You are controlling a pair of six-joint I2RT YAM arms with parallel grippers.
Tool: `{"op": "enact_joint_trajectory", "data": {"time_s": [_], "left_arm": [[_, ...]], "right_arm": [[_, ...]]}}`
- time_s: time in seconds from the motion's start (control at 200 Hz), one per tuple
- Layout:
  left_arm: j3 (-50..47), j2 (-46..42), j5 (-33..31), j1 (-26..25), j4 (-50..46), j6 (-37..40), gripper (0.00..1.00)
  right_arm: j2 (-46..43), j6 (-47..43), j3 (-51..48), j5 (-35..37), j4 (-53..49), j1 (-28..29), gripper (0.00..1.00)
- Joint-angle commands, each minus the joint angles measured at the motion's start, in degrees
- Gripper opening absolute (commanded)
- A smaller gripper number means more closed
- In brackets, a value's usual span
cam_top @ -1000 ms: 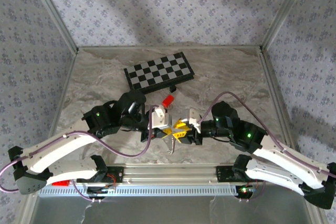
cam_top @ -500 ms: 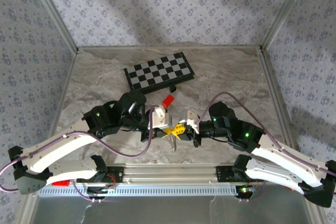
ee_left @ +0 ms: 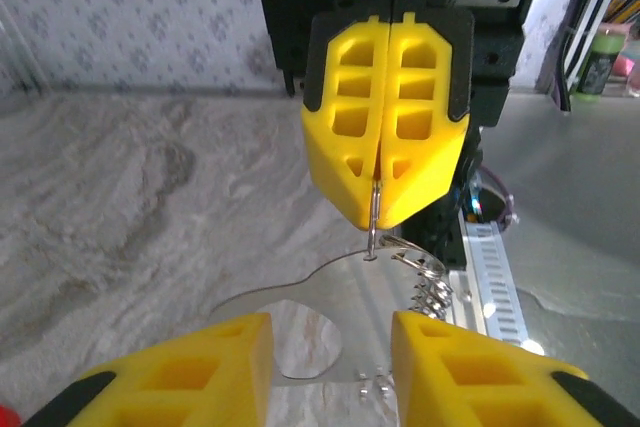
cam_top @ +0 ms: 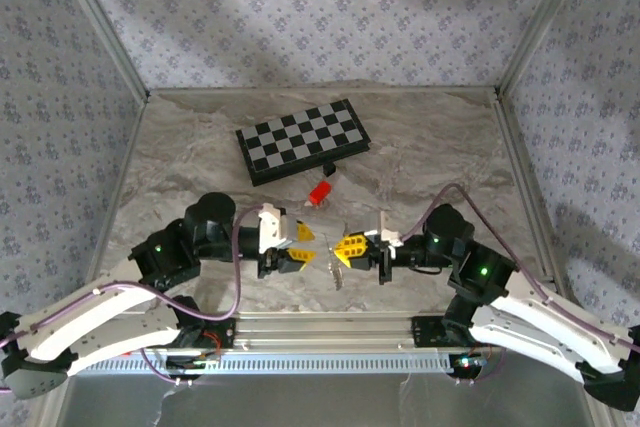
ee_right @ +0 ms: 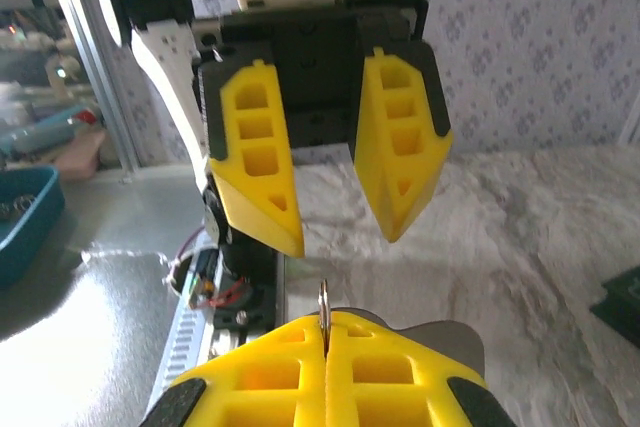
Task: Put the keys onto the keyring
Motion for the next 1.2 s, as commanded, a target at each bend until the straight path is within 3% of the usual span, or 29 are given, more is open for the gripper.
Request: {"op": "enact_joint_trajectory", "data": {"time_s": [0.0, 0.135, 0.29, 1.199], "left_arm": [[-0.81, -0.84, 3.88, 0.23, 8.15, -4.03, 0.32], [-2.47, -1.69, 5.63, 0.24, 13.05, -6.1, 0.26], [-3.74, -1.65, 7.89, 0.23, 16.99, -7.7, 0.26], [-2.51, 2.96, 9.04, -0.21, 22.64, -7.97, 0.17]], "right_arm": [[-0.94, 5.59, -1.97, -3.6, 11.49, -0.51, 0.0], [-0.59, 8.5, -3.92, -4.3, 18.05, -0.74, 0.0], [-0.06, 10.87, -5.25, -4.18, 23.1, -0.91, 0.0], [2.67, 14.94, -8.6, -2.72, 33.29, -1.31, 0.0]]}}
